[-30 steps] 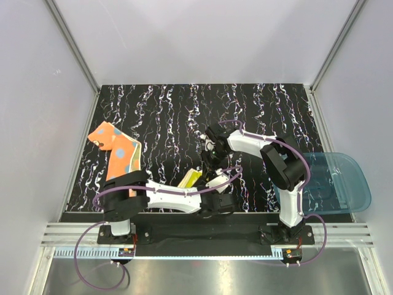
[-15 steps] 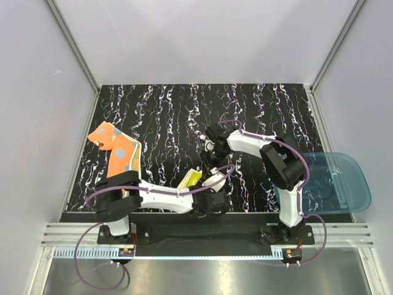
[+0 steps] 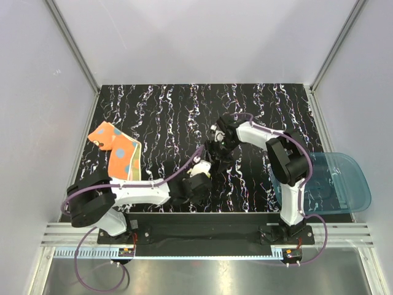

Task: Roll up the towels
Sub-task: Roll the towel

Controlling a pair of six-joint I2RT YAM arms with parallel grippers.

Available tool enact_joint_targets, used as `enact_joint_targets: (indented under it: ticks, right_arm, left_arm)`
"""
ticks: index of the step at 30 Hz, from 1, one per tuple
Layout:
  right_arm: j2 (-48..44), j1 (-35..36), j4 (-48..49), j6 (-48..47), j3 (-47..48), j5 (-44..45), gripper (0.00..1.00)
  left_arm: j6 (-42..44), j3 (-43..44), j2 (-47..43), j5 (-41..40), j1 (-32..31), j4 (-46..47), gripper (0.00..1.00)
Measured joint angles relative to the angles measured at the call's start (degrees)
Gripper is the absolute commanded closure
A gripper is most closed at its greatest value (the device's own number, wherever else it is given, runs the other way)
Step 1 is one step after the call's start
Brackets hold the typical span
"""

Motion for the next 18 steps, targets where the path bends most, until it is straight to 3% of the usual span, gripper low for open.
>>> enact_joint_targets:
  ticks: [9, 18]
  right_arm:
    - [-1.3, -8.1, -1.1, -1.6, 1.2, 0.9, 0.21]
    - [-10.2, -8.3, 4.3, -0.9, -7.3, -2.4, 0.20]
  left_arm:
    - [-1.9, -3.5, -3.3, 15.4, 7.7, 6.6, 0.64]
    - [-8.0, -10.8, -7.3, 31.4, 18.2, 15.0, 0.61]
